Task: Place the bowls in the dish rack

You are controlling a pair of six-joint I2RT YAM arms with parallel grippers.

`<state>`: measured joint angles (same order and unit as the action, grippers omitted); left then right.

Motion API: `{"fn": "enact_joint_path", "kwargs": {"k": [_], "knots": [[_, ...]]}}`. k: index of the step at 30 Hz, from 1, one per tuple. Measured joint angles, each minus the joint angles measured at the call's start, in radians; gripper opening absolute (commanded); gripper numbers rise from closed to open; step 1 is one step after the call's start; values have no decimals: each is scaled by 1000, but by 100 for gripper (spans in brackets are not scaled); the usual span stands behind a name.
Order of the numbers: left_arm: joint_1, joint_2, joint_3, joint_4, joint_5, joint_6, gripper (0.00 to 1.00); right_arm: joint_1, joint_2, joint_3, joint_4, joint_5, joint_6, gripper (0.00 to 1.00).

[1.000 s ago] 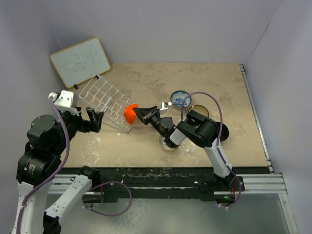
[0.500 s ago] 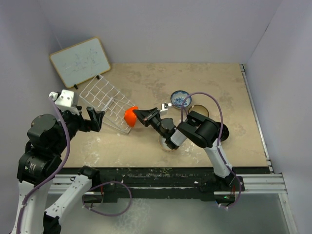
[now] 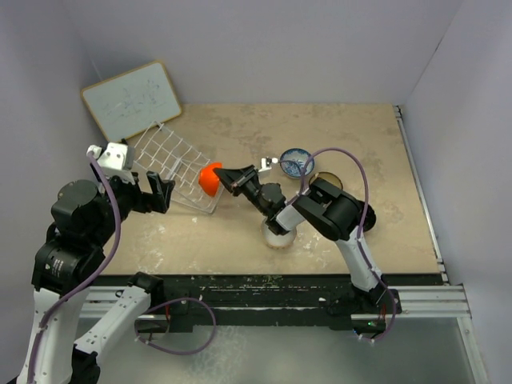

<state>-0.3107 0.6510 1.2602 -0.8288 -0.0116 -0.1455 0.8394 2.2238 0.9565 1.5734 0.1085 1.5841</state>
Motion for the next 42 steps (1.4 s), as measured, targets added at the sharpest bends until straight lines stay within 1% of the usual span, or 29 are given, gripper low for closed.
{"fn": "enact_joint_path", "kwargs": {"k": [7, 11, 16, 20, 22, 24, 27, 34, 42], "knots": [[0, -11, 8, -2, 0, 0, 99, -105, 27, 188, -24, -75, -13, 0], [0, -13, 8, -2, 0, 0, 99, -158, 62, 251, -41, -123, -25, 0], [0, -13, 8, 2, 0, -1, 99, -174, 36, 203, -63, -170, -78, 0], [0, -13, 3, 11, 4, -4, 99, -156, -59, 112, -71, -191, -113, 0], [0, -13, -3, 16, 7, -11, 99, -142, -112, 72, -51, -191, -116, 0], [0, -13, -11, 21, 8, -14, 99, -126, -133, 62, -22, -191, -113, 0], [0, -13, -17, 21, 9, -19, 99, -98, -122, 63, 5, -197, -95, 0], [0, -20, -17, 20, 6, -19, 99, -33, 11, 75, -9, -180, -31, 0], [0, -42, -17, 15, -11, -18, 99, -40, 14, 106, -58, -180, -30, 0]]}}
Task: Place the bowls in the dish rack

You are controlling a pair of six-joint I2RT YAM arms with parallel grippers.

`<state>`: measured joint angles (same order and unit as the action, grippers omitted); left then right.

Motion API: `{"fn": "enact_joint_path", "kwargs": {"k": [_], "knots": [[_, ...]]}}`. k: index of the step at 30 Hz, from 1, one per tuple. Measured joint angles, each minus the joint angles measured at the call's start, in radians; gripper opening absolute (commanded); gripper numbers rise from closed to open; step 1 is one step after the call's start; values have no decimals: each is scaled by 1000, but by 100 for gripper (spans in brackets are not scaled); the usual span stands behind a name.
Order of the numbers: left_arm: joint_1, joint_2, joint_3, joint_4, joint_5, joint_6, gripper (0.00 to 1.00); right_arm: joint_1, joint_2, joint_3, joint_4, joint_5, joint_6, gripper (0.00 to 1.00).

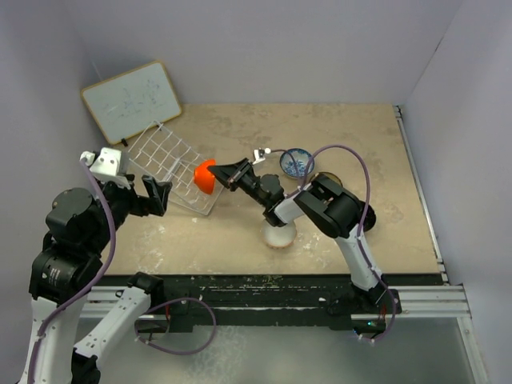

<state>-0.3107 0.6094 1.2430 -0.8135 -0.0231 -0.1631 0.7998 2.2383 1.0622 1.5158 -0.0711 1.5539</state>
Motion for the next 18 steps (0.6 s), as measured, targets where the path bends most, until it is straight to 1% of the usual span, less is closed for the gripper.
{"fn": "enact_joint_path", "kwargs": {"k": [6, 11, 15, 18], "knots": [[0, -9, 0, -17, -17, 4, 99, -59, 0, 91, -84, -23, -23, 0], [0, -14, -1, -21, -27, 11, 99, -116, 3, 203, -204, -61, -95, 0], [0, -16, -9, -20, -31, 10, 99, -157, 38, 322, -285, -119, -164, 0], [0, -16, -13, -20, -31, 10, 99, -178, 43, 330, -288, -159, -190, 0]]}}
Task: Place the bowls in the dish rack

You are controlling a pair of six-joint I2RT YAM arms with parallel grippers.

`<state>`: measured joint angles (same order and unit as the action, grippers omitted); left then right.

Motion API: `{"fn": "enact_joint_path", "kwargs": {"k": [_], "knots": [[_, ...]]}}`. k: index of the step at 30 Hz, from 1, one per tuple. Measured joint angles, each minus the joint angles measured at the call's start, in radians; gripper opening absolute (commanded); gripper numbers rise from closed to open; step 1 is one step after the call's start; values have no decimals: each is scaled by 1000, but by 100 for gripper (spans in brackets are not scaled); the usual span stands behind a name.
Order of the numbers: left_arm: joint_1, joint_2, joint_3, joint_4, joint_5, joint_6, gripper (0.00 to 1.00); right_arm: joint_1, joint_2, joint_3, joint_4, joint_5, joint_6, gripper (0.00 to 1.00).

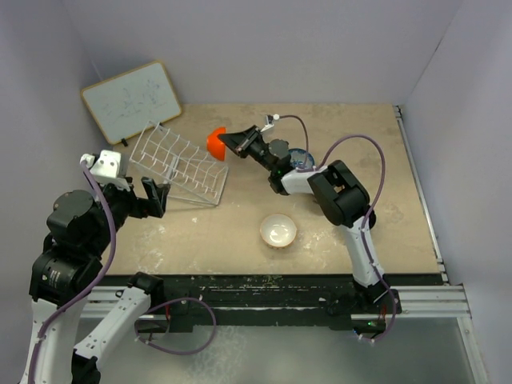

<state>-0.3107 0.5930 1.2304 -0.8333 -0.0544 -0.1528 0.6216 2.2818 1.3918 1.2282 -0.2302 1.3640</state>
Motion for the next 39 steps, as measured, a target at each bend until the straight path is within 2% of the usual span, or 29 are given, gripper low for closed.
{"fn": "enact_joint_path", "kwargs": {"k": [4, 7, 11, 16, 26, 39], "knots": [[0, 0, 0, 2, 0, 0, 99, -6, -15, -88, 90, -11, 15, 0], [0, 0, -5, 4, 1, 0, 99, 4, -26, -193, 205, -8, 74, 0], [0, 5, -15, 9, 6, 0, 99, 38, -25, -278, 267, 38, 164, 0], [0, 18, -18, 10, 18, -1, 99, 96, -14, -296, 299, 137, 229, 0], [0, 21, -18, 10, 30, -1, 99, 184, -24, -343, 330, 346, 250, 0], [0, 21, -18, 9, 32, 0, 99, 187, -12, -343, 339, 370, 302, 0]]}}
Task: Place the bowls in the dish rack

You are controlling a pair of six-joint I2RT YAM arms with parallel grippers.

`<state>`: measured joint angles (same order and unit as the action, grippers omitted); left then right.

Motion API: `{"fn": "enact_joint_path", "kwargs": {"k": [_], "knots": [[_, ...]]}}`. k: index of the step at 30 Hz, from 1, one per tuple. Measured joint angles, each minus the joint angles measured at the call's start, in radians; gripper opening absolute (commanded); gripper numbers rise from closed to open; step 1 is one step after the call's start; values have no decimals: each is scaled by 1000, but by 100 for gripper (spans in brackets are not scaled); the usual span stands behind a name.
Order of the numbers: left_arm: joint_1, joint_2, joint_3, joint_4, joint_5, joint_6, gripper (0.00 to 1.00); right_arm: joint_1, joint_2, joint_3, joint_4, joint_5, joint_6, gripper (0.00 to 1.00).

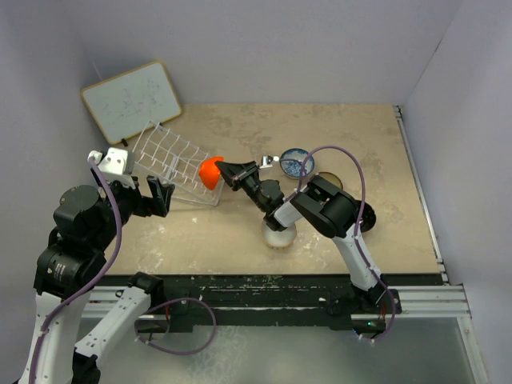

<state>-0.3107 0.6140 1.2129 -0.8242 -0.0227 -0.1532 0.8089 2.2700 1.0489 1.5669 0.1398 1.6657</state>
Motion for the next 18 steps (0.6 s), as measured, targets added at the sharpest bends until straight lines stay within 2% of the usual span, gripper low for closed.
{"fn": "enact_joint_path", "kwargs": {"k": [8, 18], "knots": [[0, 0, 0, 0, 0, 0, 99, 3, 1, 0, 4, -3, 15, 0], [0, 0, 0, 1, 0, 0, 99, 3, -9, -5, -46, -35, 54, 5]]}}
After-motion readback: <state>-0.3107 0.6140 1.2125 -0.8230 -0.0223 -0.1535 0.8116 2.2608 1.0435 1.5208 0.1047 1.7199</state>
